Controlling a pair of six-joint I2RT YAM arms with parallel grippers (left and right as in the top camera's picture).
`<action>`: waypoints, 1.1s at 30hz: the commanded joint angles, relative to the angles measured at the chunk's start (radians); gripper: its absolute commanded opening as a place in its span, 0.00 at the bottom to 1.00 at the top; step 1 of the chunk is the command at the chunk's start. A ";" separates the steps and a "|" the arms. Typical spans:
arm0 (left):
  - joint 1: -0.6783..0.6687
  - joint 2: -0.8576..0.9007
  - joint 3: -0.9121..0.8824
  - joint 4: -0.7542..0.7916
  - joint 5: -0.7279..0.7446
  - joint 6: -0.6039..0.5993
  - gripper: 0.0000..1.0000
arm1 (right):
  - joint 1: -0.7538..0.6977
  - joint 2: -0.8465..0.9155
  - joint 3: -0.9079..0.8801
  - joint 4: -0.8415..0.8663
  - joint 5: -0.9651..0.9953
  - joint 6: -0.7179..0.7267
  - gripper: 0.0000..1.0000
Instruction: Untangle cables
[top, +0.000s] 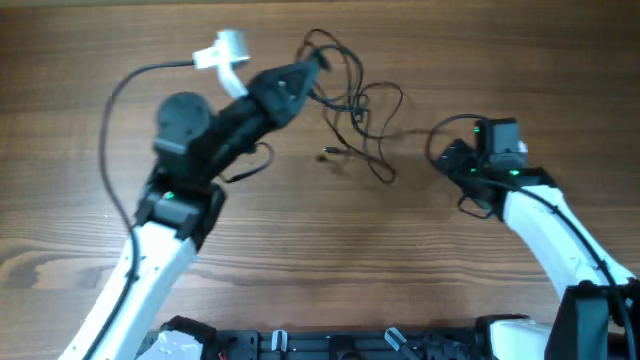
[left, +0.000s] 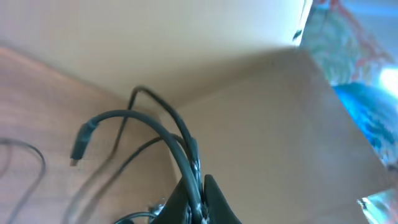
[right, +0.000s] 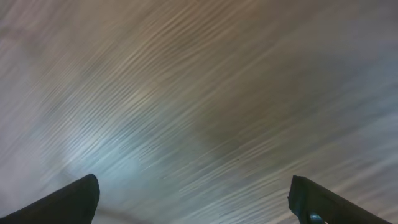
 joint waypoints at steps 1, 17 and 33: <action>0.069 -0.040 0.007 -0.129 -0.003 0.149 0.06 | -0.114 0.006 0.001 0.000 0.030 -0.007 1.00; 0.010 0.121 0.008 -0.871 -0.496 0.248 1.00 | -0.258 -0.060 0.002 -0.085 -0.800 -0.570 1.00; 0.146 0.048 0.007 -0.866 -0.657 0.287 1.00 | 0.516 0.030 0.001 0.602 -0.459 -0.047 0.78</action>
